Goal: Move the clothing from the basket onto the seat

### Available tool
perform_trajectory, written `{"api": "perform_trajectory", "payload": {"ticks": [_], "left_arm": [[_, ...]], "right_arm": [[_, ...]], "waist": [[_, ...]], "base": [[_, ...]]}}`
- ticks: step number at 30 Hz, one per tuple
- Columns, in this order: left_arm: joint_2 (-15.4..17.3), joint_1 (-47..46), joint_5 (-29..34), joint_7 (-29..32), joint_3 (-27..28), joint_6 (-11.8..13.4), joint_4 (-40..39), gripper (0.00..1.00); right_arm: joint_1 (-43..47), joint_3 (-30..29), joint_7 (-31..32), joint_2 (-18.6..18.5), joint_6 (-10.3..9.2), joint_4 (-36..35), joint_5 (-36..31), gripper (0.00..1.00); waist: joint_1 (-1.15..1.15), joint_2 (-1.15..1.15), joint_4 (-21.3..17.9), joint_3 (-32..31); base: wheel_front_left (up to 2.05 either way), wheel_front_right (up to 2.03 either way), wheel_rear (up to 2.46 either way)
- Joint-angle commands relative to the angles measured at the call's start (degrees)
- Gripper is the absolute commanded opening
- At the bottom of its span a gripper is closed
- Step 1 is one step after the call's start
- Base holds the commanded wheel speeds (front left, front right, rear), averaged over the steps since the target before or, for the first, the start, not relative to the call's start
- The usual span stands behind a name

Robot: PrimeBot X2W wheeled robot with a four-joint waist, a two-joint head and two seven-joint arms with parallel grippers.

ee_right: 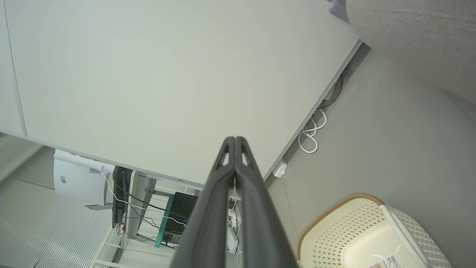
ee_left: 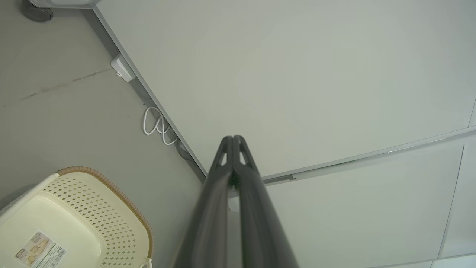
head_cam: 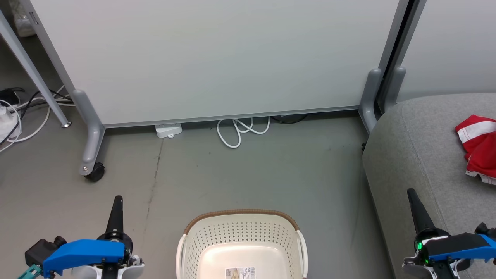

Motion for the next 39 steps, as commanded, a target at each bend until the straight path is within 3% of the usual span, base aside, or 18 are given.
{"api": "perform_trajectory", "payload": {"ticks": [1,39], "left_arm": [[0.08,-1.43,-0.80,0.21,0.52,0.20,-0.70,0.00],[-0.76,-2.42,-16.11,4.90,4.20,0.52,-4.01,0.00]], "right_arm": [[-1.22,-0.19,0.30,0.08,0.02,-0.23,0.99,0.00],[-3.36,-1.11,3.15,0.87,0.02,0.45,18.22,0.00]], "waist": [[0.00,0.00,-0.02,0.01],[0.00,0.00,-1.77,0.40]], "base": [[0.00,0.00,0.00],[0.00,0.00,0.00]]}}
